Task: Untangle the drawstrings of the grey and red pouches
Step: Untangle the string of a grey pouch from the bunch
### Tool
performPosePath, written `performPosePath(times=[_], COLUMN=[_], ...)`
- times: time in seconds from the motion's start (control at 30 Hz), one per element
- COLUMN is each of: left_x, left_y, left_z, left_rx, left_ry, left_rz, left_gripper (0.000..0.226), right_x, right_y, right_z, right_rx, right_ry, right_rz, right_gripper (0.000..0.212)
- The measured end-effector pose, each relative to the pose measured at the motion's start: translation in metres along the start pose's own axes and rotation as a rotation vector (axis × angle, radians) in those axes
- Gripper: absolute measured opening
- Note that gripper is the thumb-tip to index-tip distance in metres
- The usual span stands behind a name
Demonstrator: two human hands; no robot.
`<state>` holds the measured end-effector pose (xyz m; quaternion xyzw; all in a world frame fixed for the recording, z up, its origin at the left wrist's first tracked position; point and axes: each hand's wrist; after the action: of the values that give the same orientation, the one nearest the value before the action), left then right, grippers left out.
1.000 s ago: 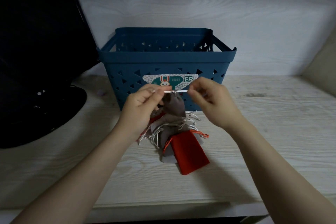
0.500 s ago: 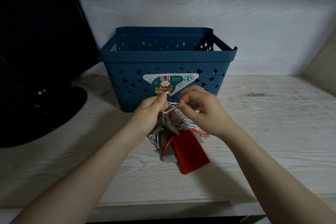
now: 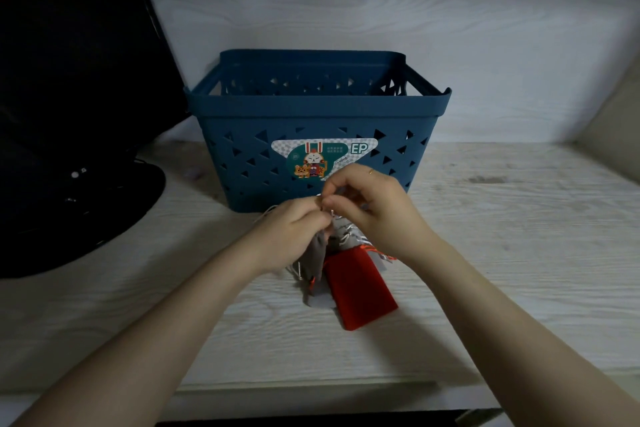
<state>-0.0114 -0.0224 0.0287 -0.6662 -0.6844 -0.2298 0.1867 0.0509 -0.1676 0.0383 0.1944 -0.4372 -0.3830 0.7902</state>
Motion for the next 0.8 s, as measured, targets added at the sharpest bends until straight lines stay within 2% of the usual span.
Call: performPosePath(times=[0.2,0.37,0.47,0.57,0.67,0.73,0.8], left_x=[-0.003,-0.004,-0.004,-0.005,-0.006,-0.006,-0.006], left_y=[0.0,0.002,0.004,0.005,0.005,0.004,0.003], left_z=[-0.004,-0.004,-0.008,-0.014,-0.015,-0.015,-0.014], left_rx=[-0.028,-0.001,0.05,0.114,0.143,0.159,0.185], left_ry=[-0.081,-0.257,-0.355,-0.562,-0.667,-0.688,-0.752], left_rz=[-0.087,-0.186,-0.23,-0.281,-0.297,-0.278,-0.255], left_gripper=[0.025,0.022,0.021,0.015,0.027,0.013,0.025], right_x=[0.0,0.002,0.001,-0.001,0.001,0.003,0.004], right_y=[-0.001,0.001,0.002,0.004,0.005,0.005,0.004], right_z=[0.005,0.012,0.016,0.023,0.026,0.026,0.024], right_rx=[-0.21,-0.262,-0.294,-0.283,-0.289,-0.312,-0.354], right_ry=[0.327,0.367,0.305,0.27,0.246,0.224,0.189], right_rz=[-0.076,-0.101,-0.168,-0.209,-0.226,-0.226,-0.215], right_gripper=[0.028,0.046,0.042,0.035,0.034,0.033,0.032])
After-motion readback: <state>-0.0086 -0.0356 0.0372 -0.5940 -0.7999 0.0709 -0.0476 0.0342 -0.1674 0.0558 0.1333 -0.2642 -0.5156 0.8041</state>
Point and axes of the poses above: each hand's wrist, its own y-axis towards the middle knuckle, its own x-axis out of the back of the hand, z = x × y, and after that the axes turned 6 degrees about x, right-handed
